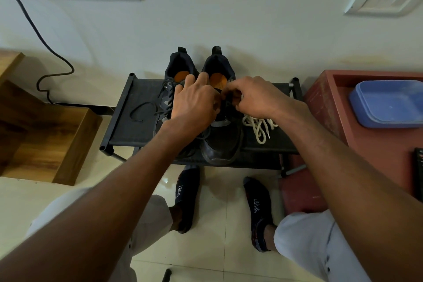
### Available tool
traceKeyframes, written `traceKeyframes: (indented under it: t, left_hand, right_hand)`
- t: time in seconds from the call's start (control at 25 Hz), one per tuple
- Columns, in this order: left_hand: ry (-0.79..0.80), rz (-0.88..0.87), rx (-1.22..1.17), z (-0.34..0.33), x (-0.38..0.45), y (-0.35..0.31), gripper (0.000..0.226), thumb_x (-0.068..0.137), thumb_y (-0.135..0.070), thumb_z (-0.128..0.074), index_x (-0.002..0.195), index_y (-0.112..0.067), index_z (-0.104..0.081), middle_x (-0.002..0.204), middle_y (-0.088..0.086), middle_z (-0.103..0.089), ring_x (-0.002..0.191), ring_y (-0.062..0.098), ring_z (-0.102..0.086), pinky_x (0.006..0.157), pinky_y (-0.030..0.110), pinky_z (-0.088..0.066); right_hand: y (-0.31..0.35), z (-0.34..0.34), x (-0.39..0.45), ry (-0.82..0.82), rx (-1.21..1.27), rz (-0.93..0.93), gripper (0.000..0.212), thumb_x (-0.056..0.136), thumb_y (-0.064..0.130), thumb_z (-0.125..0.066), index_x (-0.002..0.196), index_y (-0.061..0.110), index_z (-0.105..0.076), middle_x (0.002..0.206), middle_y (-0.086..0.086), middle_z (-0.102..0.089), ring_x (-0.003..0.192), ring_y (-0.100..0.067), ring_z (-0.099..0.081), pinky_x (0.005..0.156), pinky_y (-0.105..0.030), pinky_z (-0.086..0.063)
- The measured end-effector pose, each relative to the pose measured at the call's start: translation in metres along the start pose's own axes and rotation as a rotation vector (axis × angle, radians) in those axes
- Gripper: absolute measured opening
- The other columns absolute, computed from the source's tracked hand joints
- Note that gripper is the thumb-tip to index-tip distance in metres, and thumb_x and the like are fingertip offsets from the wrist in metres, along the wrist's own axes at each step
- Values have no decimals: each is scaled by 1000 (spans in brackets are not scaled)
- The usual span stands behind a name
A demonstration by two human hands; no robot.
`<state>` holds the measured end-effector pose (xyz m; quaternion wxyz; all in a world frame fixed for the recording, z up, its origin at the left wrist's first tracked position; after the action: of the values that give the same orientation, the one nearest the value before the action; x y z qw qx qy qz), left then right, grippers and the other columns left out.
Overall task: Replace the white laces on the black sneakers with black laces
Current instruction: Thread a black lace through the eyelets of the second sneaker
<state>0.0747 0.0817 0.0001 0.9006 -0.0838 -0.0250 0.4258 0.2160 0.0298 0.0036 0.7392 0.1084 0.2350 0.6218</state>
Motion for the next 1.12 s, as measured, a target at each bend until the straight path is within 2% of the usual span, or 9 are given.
traceKeyframes:
  t: [0.08,0.24,0.36,0.48,0.52,0.6,0.8,0.92,1.12]
  left_hand:
    - [-3,40,-54,-3,2,1,13,92,-29,-75,104,-30,-79,118,2,-44,116,32,-42,92,46,-41]
    - [8,236,-378,-20,7,3,7,89,-27,-78,96,-28,-81,114,2,-44,121,36,-45,96,45,-47]
    - [50,231,-452,-24,11,5,9,88,-23,-80,86,-32,-79,113,4,-56,113,31,-56,96,46,-53]
    - [126,237,-555,-25,14,12,14,89,-14,-79,79,-24,-78,86,-4,-69,79,8,-63,72,30,-57]
    - [135,248,-568,-25,14,14,12,90,-12,-78,81,-21,-79,82,-5,-69,75,5,-62,64,23,-52]
    - [136,242,-567,-26,14,13,11,90,-12,-77,83,-20,-80,84,-4,-71,74,3,-61,58,16,-43]
    - [157,238,-572,-30,18,9,8,89,-15,-80,88,-23,-80,85,-5,-71,78,9,-65,63,22,-47]
    - [185,243,-600,-32,21,8,17,89,-12,-80,81,-27,-78,85,-8,-70,85,10,-65,73,28,-53]
    - [235,247,-650,-33,24,12,19,89,-10,-79,80,-26,-77,86,-9,-69,85,8,-63,72,23,-52]
  right_hand:
    - [0,1,0,-2,-9,-10,51,92,5,-65,123,45,-69,116,7,-68,98,-18,-66,78,-35,-59]
    - [-4,4,-1,-5,34,-35,50,91,0,-62,112,44,-73,103,10,-65,90,-14,-65,64,-26,-46]
    - [-5,6,-2,10,89,-49,50,91,-1,-62,104,46,-72,96,12,-65,83,-10,-64,61,-23,-43]
    - [-4,9,-2,37,127,-48,51,91,-3,-61,107,44,-73,86,18,-59,75,-4,-59,56,-19,-39]
    - [-4,9,-2,39,129,-45,51,92,-3,-60,109,43,-73,85,19,-58,74,-3,-58,56,-18,-38]
    - [-3,9,-3,43,131,-43,51,92,-3,-60,111,42,-73,85,19,-57,76,-3,-59,57,-19,-39]
    - [-2,5,-1,34,108,-45,52,90,-3,-62,110,44,-72,92,13,-59,88,-13,-65,64,-25,-44]
    - [-3,6,-1,29,98,-52,52,90,-3,-63,104,47,-70,93,13,-60,87,-13,-65,63,-25,-44]
    - [-3,8,-4,48,133,-49,54,89,-6,-60,104,45,-71,90,14,-62,81,-9,-65,60,-22,-42]
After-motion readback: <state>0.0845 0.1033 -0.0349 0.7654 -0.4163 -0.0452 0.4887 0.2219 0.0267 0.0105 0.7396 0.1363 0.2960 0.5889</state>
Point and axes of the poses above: each hand's wrist, its own x-axis towards the middle knuckle, its own z-axis out of the back of the hand, y = z × x, the point moved 4 cm from there along x, towards the middle knuckle
